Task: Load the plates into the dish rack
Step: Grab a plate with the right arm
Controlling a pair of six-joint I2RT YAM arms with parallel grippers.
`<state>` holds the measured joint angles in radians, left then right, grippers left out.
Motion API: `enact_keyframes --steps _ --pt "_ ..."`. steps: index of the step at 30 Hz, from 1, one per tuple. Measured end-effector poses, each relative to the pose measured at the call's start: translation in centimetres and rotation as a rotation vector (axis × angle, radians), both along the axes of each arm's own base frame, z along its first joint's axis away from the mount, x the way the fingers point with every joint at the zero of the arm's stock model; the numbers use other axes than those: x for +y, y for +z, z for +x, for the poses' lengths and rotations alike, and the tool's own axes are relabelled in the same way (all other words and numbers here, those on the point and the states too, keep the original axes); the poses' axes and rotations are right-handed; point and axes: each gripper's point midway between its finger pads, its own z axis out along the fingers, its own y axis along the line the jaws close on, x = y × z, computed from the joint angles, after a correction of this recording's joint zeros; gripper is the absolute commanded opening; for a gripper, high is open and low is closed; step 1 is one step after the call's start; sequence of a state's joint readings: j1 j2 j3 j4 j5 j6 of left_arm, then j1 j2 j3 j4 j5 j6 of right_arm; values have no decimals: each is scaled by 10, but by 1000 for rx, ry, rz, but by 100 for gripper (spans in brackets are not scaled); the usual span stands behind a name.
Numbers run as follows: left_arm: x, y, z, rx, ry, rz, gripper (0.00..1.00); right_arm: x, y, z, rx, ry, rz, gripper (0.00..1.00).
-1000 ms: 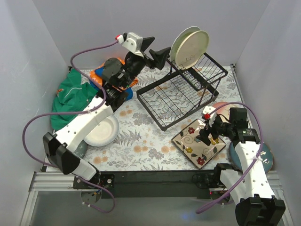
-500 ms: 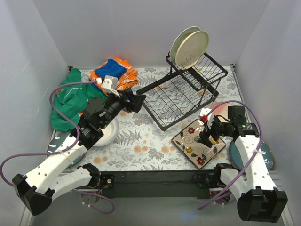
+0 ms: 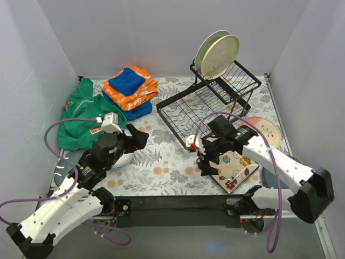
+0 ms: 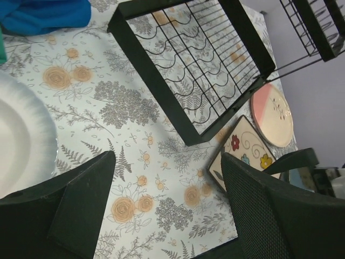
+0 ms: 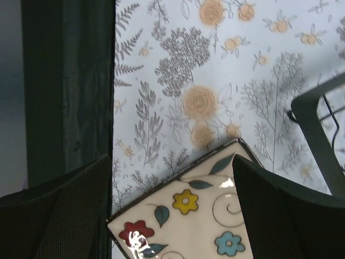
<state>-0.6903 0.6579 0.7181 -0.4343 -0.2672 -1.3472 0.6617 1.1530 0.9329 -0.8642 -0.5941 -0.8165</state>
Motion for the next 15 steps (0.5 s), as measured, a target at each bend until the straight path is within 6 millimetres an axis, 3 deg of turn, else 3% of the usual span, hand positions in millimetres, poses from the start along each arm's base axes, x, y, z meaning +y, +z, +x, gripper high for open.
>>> enact_keyframes --steps 8,15 --pt "38 29 -8 22 155 15 76 101 7 7 103 54 39 99" --pt "64 66 -17 -47 227 11 75 184 -14 46 260 -155 62 98"
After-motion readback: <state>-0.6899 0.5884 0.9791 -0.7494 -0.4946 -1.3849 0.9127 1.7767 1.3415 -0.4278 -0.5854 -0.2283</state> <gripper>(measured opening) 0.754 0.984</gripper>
